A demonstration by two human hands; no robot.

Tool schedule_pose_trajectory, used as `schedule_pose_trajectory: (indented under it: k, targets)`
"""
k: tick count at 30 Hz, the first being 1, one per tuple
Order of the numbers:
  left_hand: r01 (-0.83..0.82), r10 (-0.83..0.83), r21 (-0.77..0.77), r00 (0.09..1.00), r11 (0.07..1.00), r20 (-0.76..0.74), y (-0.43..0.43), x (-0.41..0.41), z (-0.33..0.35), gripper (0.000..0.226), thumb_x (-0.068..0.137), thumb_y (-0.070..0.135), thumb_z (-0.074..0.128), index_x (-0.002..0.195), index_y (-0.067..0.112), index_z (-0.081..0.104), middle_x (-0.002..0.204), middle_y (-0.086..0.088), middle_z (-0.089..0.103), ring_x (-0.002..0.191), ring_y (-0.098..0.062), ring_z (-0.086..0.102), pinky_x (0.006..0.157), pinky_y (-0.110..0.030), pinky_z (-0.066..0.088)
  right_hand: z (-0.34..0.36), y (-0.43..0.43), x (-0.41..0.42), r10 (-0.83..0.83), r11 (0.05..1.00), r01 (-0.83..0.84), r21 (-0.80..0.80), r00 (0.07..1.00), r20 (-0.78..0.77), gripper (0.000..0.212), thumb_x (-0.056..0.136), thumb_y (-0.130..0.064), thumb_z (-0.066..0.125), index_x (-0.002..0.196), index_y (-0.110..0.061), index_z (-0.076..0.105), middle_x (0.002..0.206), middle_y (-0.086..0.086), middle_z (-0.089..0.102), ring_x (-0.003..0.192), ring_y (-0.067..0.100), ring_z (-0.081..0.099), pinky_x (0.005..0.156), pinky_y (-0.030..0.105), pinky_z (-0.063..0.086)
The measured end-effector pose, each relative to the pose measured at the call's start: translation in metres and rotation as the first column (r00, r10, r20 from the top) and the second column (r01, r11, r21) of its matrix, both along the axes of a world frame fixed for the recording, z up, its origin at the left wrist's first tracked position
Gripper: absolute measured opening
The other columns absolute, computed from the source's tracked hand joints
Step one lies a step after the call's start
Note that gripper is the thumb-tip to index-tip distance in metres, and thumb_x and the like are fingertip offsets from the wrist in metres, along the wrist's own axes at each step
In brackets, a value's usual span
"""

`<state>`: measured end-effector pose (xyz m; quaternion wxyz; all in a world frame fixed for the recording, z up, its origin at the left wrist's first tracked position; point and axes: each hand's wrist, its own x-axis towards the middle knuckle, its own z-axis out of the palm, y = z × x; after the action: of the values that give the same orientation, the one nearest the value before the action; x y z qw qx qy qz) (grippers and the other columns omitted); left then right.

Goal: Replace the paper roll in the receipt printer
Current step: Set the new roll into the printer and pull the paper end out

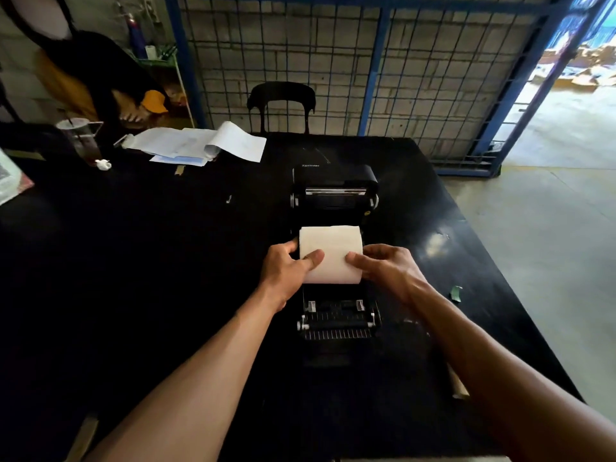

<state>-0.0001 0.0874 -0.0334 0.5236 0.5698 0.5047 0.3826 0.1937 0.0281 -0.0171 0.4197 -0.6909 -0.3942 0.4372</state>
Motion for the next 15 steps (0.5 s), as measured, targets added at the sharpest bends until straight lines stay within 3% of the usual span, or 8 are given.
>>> schedule_pose_trajectory:
  k: [5,15]
  targets:
    - [-0.029,0.029,0.008,0.996,1.0,-0.089,0.024,0.018,-0.014,0.031,0.081,0.03,0.078,0.108,0.016,0.074,0.088,0.009,0.072,0.079,-0.001,0.067,0.071,-0.022,0.056,-0.009,0.025,0.02,0.025,0.999,-0.024,-0.021,0.998,0.061,0.067,0.075,-0.04,0.086,0.131,-0.008,0.065,0.121,0.01,0.072,0.108,0.023,0.07,0.102,0.041,0.054]
    - [-0.052,0.041,-0.058,0.982,0.997,-0.183,0.034,0.023,-0.046,0.033,0.08,0.03,0.079,0.11,0.016,0.074,0.097,0.003,0.074,0.09,-0.012,0.069,0.079,-0.027,0.056,-0.053,0.037,0.027,0.031,0.996,-0.032,-0.079,0.999,-0.009,0.074,0.072,-0.04,0.089,0.134,-0.008,0.063,0.12,0.009,0.073,0.109,0.021,0.07,0.104,0.043,0.053]
